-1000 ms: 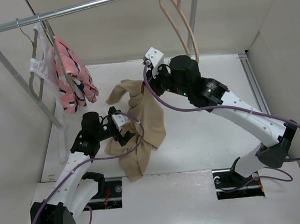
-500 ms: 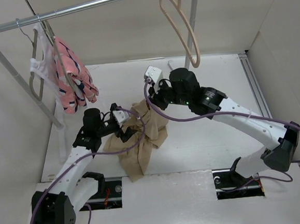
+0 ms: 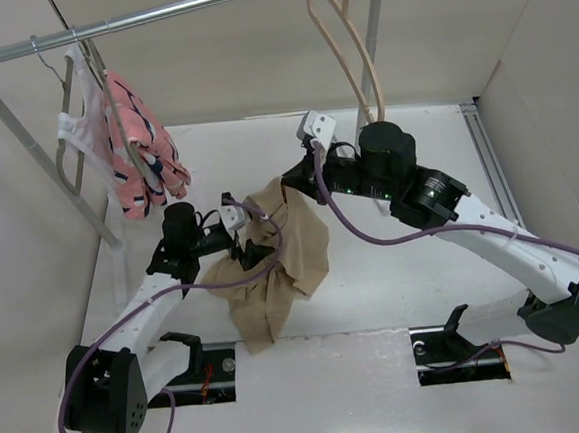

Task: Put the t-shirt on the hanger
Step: Move the tshirt to the center of the board

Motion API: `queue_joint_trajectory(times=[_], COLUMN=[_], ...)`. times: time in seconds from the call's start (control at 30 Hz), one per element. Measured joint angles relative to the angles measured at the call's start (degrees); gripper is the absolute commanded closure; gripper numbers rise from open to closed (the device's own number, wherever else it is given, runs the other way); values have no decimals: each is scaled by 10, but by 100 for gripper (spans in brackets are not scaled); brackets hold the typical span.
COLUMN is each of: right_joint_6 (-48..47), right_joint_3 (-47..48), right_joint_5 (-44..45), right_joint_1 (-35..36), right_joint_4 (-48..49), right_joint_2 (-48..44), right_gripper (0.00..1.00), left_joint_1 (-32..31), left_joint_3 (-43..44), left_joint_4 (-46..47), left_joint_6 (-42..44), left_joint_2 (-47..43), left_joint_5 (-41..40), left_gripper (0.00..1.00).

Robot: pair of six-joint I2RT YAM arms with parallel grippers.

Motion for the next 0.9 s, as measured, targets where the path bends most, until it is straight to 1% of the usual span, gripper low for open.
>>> queue_joint_trajectory(times=[0.07, 0.2, 0.3, 0.43, 0.5, 0.53, 0.67, 0.7, 0.73, 0.77, 0.8, 0.83, 0.9], right_joint_6=[1, 3, 8, 14, 15, 15, 16, 16, 16, 16, 16, 16, 16], right_joint_3=[10, 13, 13, 19, 39, 53, 76, 77, 77, 77, 77, 77, 77], right_joint_5=[-1, -2, 6, 46, 63, 69, 75, 75, 75, 75, 75, 75, 76], right_joint_1=[0, 4, 4, 4, 4, 4, 4, 4, 4, 4, 4, 4, 4], right_joint_4=[9, 20, 20, 19, 13, 13, 12, 13, 13, 12, 12, 13, 13], right_joint_2=[0, 5, 14, 26, 43, 56, 79, 81, 83, 84, 84, 84, 84], right_gripper=[100, 100, 100, 100, 100, 100, 100, 100, 100, 100, 100, 100, 100], left_joint_1=[0, 0, 0, -2, -4, -6, -6, -6, -6, -6, -6, -6, -6], left_joint_3=[0, -1, -1, -2, -6, -8, -10, -10, -10, -10, -11, -11, -11], left_joint_4=[30, 70, 86, 94, 97, 98, 100, 101, 101, 101, 103, 104, 109], left_joint_6=[-26, -57, -68, -85, -90, -92, -93, -93, -95, -96, -95, -93, -97], left_joint_2=[3, 7, 7, 7, 7, 7, 7, 7, 7, 7, 7, 7, 7], left_joint_5=[17, 52, 90, 155, 179, 188, 209, 210, 209, 207, 202, 195, 173], left_gripper=[0, 8, 8, 1, 1, 3, 34, 54, 71, 82, 89, 100, 100])
